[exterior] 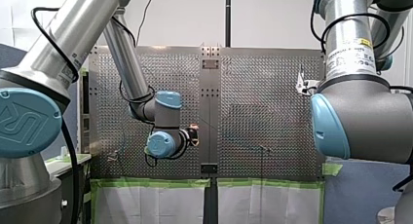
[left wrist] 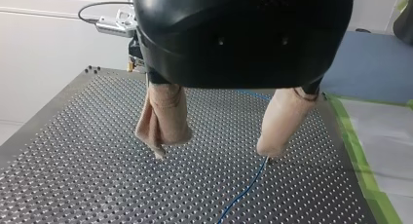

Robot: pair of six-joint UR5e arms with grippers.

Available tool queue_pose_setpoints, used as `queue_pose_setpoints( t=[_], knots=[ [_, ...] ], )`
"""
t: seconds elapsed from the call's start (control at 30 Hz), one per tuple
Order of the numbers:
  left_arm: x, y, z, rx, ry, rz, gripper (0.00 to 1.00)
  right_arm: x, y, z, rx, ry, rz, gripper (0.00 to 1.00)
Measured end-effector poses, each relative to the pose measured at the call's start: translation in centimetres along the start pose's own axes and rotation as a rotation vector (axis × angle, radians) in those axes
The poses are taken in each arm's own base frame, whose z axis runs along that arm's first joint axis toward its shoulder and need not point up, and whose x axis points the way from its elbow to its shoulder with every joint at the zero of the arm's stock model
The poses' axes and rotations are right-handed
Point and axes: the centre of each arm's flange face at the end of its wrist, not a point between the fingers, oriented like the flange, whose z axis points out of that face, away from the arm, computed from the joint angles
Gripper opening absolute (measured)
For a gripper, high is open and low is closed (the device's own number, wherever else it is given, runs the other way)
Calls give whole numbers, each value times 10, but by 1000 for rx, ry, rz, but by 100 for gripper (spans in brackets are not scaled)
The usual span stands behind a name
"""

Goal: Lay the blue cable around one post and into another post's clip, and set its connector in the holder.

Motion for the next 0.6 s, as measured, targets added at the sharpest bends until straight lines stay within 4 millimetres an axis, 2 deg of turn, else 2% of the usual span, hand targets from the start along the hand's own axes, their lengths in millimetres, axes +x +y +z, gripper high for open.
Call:
queue_pose_setpoints(
  t=[0.6],
  knots=[
    [-2, 1, 5, 0, -13, -19, 100, 0, 0, 0, 0, 0, 0, 98]
  ],
)
